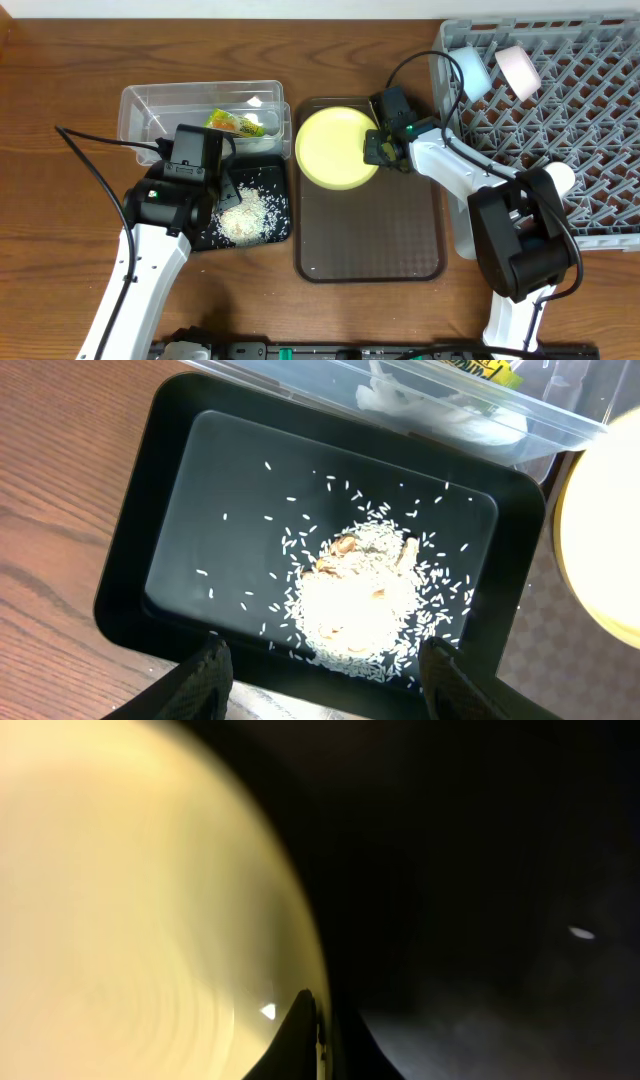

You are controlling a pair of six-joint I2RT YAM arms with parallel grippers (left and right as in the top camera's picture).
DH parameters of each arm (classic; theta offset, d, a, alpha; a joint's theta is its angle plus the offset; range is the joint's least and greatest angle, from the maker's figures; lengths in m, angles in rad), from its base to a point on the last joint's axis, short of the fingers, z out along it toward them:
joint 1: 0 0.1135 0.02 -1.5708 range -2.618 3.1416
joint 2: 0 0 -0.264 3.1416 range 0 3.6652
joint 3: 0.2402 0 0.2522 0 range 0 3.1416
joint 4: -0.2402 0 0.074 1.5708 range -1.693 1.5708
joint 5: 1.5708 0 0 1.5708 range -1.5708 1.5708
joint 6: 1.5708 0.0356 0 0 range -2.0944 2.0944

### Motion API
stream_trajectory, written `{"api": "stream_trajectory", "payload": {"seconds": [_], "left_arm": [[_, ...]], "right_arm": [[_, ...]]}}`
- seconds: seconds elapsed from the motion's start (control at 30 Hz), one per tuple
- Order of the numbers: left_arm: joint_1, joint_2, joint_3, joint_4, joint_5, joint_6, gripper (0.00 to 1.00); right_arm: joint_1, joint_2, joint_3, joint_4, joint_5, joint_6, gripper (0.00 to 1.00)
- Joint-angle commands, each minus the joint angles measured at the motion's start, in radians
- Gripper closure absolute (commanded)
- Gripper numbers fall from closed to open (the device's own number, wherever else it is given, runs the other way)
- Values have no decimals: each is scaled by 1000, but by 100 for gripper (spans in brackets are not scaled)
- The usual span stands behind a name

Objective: Sort waste into correct bins and load items into the dishwasher rack
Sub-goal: 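Grasp the yellow plate edge with the right gripper, then stand the yellow plate upright in the dish rack slots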

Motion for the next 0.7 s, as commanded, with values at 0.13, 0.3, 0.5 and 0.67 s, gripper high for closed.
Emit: {"api": "stream_trajectory", "payload": {"seconds": [0.13,0.3,0.5,0.67], "left_arm": [[5,2,12,-3,-16,-5,37],[5,2,12,-3,-16,-5,37],[5,2,12,-3,-16,-5,37],[5,2,12,-3,-16,-6,37]], "right_arm": [[-58,-182,1,-113,206,-123,99],[-132,-367,1,-167,275,-328,99],[-283,-548,1,-174,459,-590,99],[-379,-613,1,-164,580,-752,99]]}}
